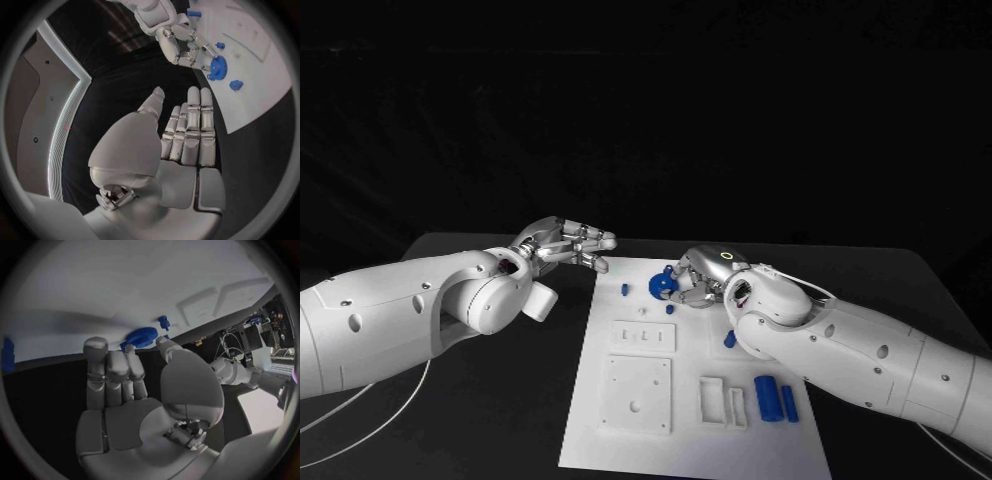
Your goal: Assemble the parts on the task board
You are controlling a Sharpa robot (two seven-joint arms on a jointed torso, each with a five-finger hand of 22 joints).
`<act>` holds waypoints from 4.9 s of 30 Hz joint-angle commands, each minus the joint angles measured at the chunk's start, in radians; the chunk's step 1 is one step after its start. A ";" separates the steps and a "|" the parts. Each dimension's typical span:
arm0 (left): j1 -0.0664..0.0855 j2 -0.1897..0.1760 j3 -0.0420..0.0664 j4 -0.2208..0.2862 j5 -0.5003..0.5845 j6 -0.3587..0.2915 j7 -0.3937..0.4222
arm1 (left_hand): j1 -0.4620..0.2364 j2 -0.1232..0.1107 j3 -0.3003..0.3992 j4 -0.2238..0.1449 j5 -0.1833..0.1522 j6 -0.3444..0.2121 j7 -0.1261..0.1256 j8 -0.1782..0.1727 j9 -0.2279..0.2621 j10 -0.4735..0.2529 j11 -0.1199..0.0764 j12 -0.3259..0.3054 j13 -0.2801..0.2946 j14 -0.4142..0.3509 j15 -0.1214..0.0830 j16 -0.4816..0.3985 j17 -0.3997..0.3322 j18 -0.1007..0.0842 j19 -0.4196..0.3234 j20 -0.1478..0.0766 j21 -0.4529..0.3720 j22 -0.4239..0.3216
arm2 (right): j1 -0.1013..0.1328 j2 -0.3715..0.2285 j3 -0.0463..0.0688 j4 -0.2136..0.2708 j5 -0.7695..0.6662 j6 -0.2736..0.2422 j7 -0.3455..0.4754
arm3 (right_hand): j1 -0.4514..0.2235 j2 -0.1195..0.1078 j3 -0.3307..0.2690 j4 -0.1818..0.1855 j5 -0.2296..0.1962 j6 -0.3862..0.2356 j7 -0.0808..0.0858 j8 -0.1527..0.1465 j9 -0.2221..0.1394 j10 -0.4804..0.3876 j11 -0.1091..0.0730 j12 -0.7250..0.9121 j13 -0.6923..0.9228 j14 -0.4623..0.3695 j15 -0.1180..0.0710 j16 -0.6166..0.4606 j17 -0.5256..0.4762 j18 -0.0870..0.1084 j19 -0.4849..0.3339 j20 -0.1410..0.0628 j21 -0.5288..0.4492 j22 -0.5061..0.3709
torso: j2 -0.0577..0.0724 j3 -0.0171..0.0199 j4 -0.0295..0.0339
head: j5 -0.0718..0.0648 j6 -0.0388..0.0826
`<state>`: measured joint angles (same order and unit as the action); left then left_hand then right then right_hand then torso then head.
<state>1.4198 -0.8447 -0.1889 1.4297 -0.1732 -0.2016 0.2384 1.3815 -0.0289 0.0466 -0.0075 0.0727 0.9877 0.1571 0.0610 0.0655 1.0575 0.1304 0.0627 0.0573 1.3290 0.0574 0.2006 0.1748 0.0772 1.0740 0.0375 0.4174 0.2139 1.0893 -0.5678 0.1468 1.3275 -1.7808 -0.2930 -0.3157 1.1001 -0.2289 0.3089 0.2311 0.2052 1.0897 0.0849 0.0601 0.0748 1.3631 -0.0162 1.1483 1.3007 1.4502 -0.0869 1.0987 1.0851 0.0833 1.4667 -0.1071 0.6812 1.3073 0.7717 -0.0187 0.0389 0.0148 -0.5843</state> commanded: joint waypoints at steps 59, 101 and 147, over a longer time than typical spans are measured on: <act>-0.008 -0.003 0.001 -0.049 -0.022 -0.003 0.048 | 0.000 0.014 -0.007 -0.019 0.011 -0.003 -0.003 0.002 0.000 0.041 -0.009 -0.003 0.002 -0.004 -0.004 -0.004 -0.001 -0.004 -0.011 -0.001 0.007 0.000 | -0.050 -0.233 0.119 -0.208 0.548 0.100 0.456 | 0.222 0.155 -0.279 -0.450 0.227 -0.061 -0.027 0.003 -0.005 -0.027 -0.035 -0.021 -0.008 -0.014 -0.018 -0.037 -0.018 -0.022 0.045 -0.019 -0.132 0.045 | -0.017 0.0300 -0.0468 | -0.018 0.006; -0.008 0.000 0.001 -0.044 -0.022 -0.005 0.034 | 0.000 0.019 -0.008 -0.025 0.011 -0.005 -0.002 0.002 0.000 0.037 -0.008 -0.003 0.002 -0.003 -0.005 -0.003 -0.001 -0.004 -0.012 -0.001 0.012 0.003 | -0.076 -0.162 0.119 -0.249 0.531 0.073 0.439 | 0.190 0.173 -0.279 -0.428 0.198 -0.039 -0.010 0.003 -0.005 -0.022 -0.022 -0.010 -0.002 -0.008 -0.009 -0.023 -0.001 -0.009 0.048 -0.010 -0.122 0.053 | -0.016 0.0318 -0.0458 | -0.016 0.012; -0.008 -0.003 0.001 -0.041 -0.022 0.004 0.029 | 0.001 0.017 -0.009 -0.025 0.010 -0.006 -0.002 0.002 0.000 0.032 -0.007 -0.003 0.002 -0.003 -0.004 -0.002 0.000 -0.003 -0.013 -0.001 0.013 0.004 | -0.085 -0.147 0.119 -0.240 0.534 0.024 0.411 | 0.183 0.222 -0.133 -0.438 0.019 0.162 -0.039 0.003 0.065 -0.015 -0.017 0.002 0.002 -0.004 -0.010 -0.017 0.012 -0.011 0.048 -0.011 -0.114 0.052 | -0.017 0.0319 -0.0470 | -0.015 0.008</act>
<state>1.4114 -0.8478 -0.1890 1.3851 -0.1935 -0.2090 0.2629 1.3815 -0.0209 0.0380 -0.0265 0.0804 0.9877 0.1570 0.0610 0.0655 1.0968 0.1269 0.0627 0.0573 1.3254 0.0540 0.2007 0.1748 0.0773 1.0668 0.0375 0.4257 0.2167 1.0074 -0.7157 0.2668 1.0855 -1.2385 -0.2605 0.1116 1.2859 -0.0113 0.1759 -0.2127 0.2207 1.2331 0.0529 0.0606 0.0963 1.3460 -0.0303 1.1462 1.3027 1.4470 -0.0910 1.0802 1.0959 0.0686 1.4667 -0.1105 0.5690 1.3074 0.7548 0.0128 -0.0084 0.0006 -0.5760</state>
